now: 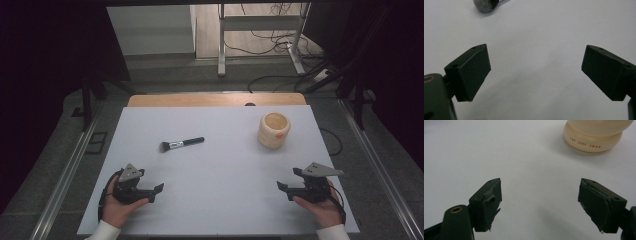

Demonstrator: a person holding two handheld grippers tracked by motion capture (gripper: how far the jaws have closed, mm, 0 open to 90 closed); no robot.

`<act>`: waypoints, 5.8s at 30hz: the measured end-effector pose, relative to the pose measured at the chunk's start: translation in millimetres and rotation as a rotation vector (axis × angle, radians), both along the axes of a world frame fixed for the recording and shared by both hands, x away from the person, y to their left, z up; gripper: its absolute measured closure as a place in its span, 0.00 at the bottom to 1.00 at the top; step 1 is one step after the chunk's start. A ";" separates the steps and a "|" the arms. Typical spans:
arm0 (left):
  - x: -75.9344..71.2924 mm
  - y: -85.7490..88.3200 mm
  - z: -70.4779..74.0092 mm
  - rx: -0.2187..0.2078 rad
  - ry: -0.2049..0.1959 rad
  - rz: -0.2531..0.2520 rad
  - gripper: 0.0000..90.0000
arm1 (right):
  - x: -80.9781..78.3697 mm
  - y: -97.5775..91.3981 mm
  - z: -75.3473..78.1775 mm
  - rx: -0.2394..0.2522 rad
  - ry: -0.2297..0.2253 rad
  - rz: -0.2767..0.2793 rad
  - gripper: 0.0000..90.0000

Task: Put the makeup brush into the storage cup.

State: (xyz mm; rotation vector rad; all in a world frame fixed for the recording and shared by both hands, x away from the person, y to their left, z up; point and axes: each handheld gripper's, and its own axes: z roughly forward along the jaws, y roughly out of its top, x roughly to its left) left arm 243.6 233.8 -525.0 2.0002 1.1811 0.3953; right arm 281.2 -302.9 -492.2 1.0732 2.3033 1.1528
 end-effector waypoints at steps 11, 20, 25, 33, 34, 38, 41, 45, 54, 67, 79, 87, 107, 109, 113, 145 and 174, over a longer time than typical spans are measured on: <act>-3.7 -1.2 0.3 0.017 -0.017 -0.008 0.10 | -1.5 1.7 -4.8 -0.018 -0.003 0.029 0.22; -7.2 -3.2 2.0 0.029 -0.046 -0.038 0.10 | -2.6 6.4 -6.4 -0.033 -0.010 0.048 0.22; -5.8 -7.2 4.6 0.069 -0.043 -0.071 0.11 | -0.5 6.3 -7.7 -0.024 -0.007 0.057 0.22; -4.4 -7.8 13.6 0.077 -0.035 -0.108 0.10 | -2.2 6.1 -7.0 -0.027 -0.007 0.056 0.21; -4.4 -8.9 16.2 0.077 -0.023 -0.117 0.10 | -2.2 5.6 -6.8 -0.023 -0.010 0.052 0.21; -5.1 -10.4 21.1 0.087 -0.025 -0.131 0.11 | -2.0 4.7 -6.7 -0.022 -0.010 0.045 0.22; -2.6 -10.5 24.9 0.116 -0.019 -0.164 0.10 | -0.9 5.5 -7.0 -0.022 -0.008 0.046 0.22; 6.3 -12.4 30.2 0.150 0.001 -0.183 0.08 | -0.6 6.6 -8.4 -0.025 -0.004 0.054 0.22; 25.3 -13.2 44.3 0.150 0.002 -0.222 0.10 | -1.6 8.5 -9.1 -0.037 -0.001 0.065 0.22; 41.2 -16.7 55.8 0.154 0.002 -0.246 0.11 | -1.2 9.2 -9.9 -0.041 0.006 0.064 0.22; 58.0 -21.7 64.0 0.180 -0.005 -0.287 0.11 | -0.2 9.1 -11.6 -0.051 0.017 0.056 0.22; 69.6 -24.6 72.0 0.213 0.012 -0.304 0.14 | 0.0 9.2 -11.8 -0.055 0.021 0.057 0.22; 88.3 -28.0 73.3 0.258 -0.015 -0.323 0.14 | 0.5 10.3 -13.3 -0.078 0.025 0.058 0.22; 90.2 -28.6 74.1 0.263 -0.021 -0.329 0.14 | 0.4 10.3 -13.3 -0.078 0.026 0.057 0.22; 95.7 -29.4 75.7 0.276 -0.036 -0.341 0.14 | 0.3 10.4 -13.4 -0.079 0.027 0.058 0.22; 135.6 -29.6 65.1 0.319 -0.044 -0.430 0.14 | 0.8 11.7 -15.5 -0.093 0.031 0.065 0.22; 165.7 -43.3 63.3 0.339 -0.026 -0.445 0.13 | 0.6 11.8 -15.8 -0.097 0.032 0.072 0.22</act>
